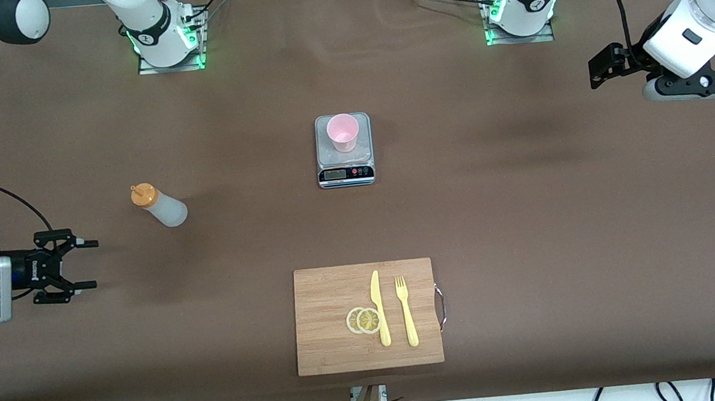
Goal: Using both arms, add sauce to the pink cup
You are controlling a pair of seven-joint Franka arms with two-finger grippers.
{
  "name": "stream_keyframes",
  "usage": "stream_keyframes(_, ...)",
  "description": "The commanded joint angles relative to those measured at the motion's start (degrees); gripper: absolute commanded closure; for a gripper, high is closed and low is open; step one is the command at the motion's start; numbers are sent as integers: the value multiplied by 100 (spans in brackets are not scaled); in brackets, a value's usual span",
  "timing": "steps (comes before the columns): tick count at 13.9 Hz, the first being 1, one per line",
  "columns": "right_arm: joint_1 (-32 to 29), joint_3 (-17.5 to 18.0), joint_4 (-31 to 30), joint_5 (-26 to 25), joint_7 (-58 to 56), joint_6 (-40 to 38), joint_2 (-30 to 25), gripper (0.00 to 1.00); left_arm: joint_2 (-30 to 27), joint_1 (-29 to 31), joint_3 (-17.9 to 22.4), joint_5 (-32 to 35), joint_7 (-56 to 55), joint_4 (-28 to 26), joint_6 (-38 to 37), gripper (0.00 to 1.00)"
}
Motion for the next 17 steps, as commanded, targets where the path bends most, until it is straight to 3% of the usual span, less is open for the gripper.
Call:
stream_keyframes(1, 331, 15, 307, -326, 1204, 203, -56, 0, 96, -14, -16, 50, 44, 203, -144, 0)
stream_keyframes(4, 762, 15, 307, -816, 2390, 624, -319, 0, 105, -14, -16, 50, 44, 203, -144, 0)
stream_keyframes(10, 1773, 32, 1, -2784, 5248, 722, -1425, 0, 96, -14, -16, 50, 44, 203, -153, 0)
stream_keyframes(14, 1932, 94, -1149, -4269, 5428, 757, -2498, 0, 96, -14, -16, 50, 53, 203, -153, 0)
stream_keyframes(17, 1906, 103, -1328, -5009, 5366, 784, -2798, 0, 96, -14, -16, 50, 53, 203, -162, 0)
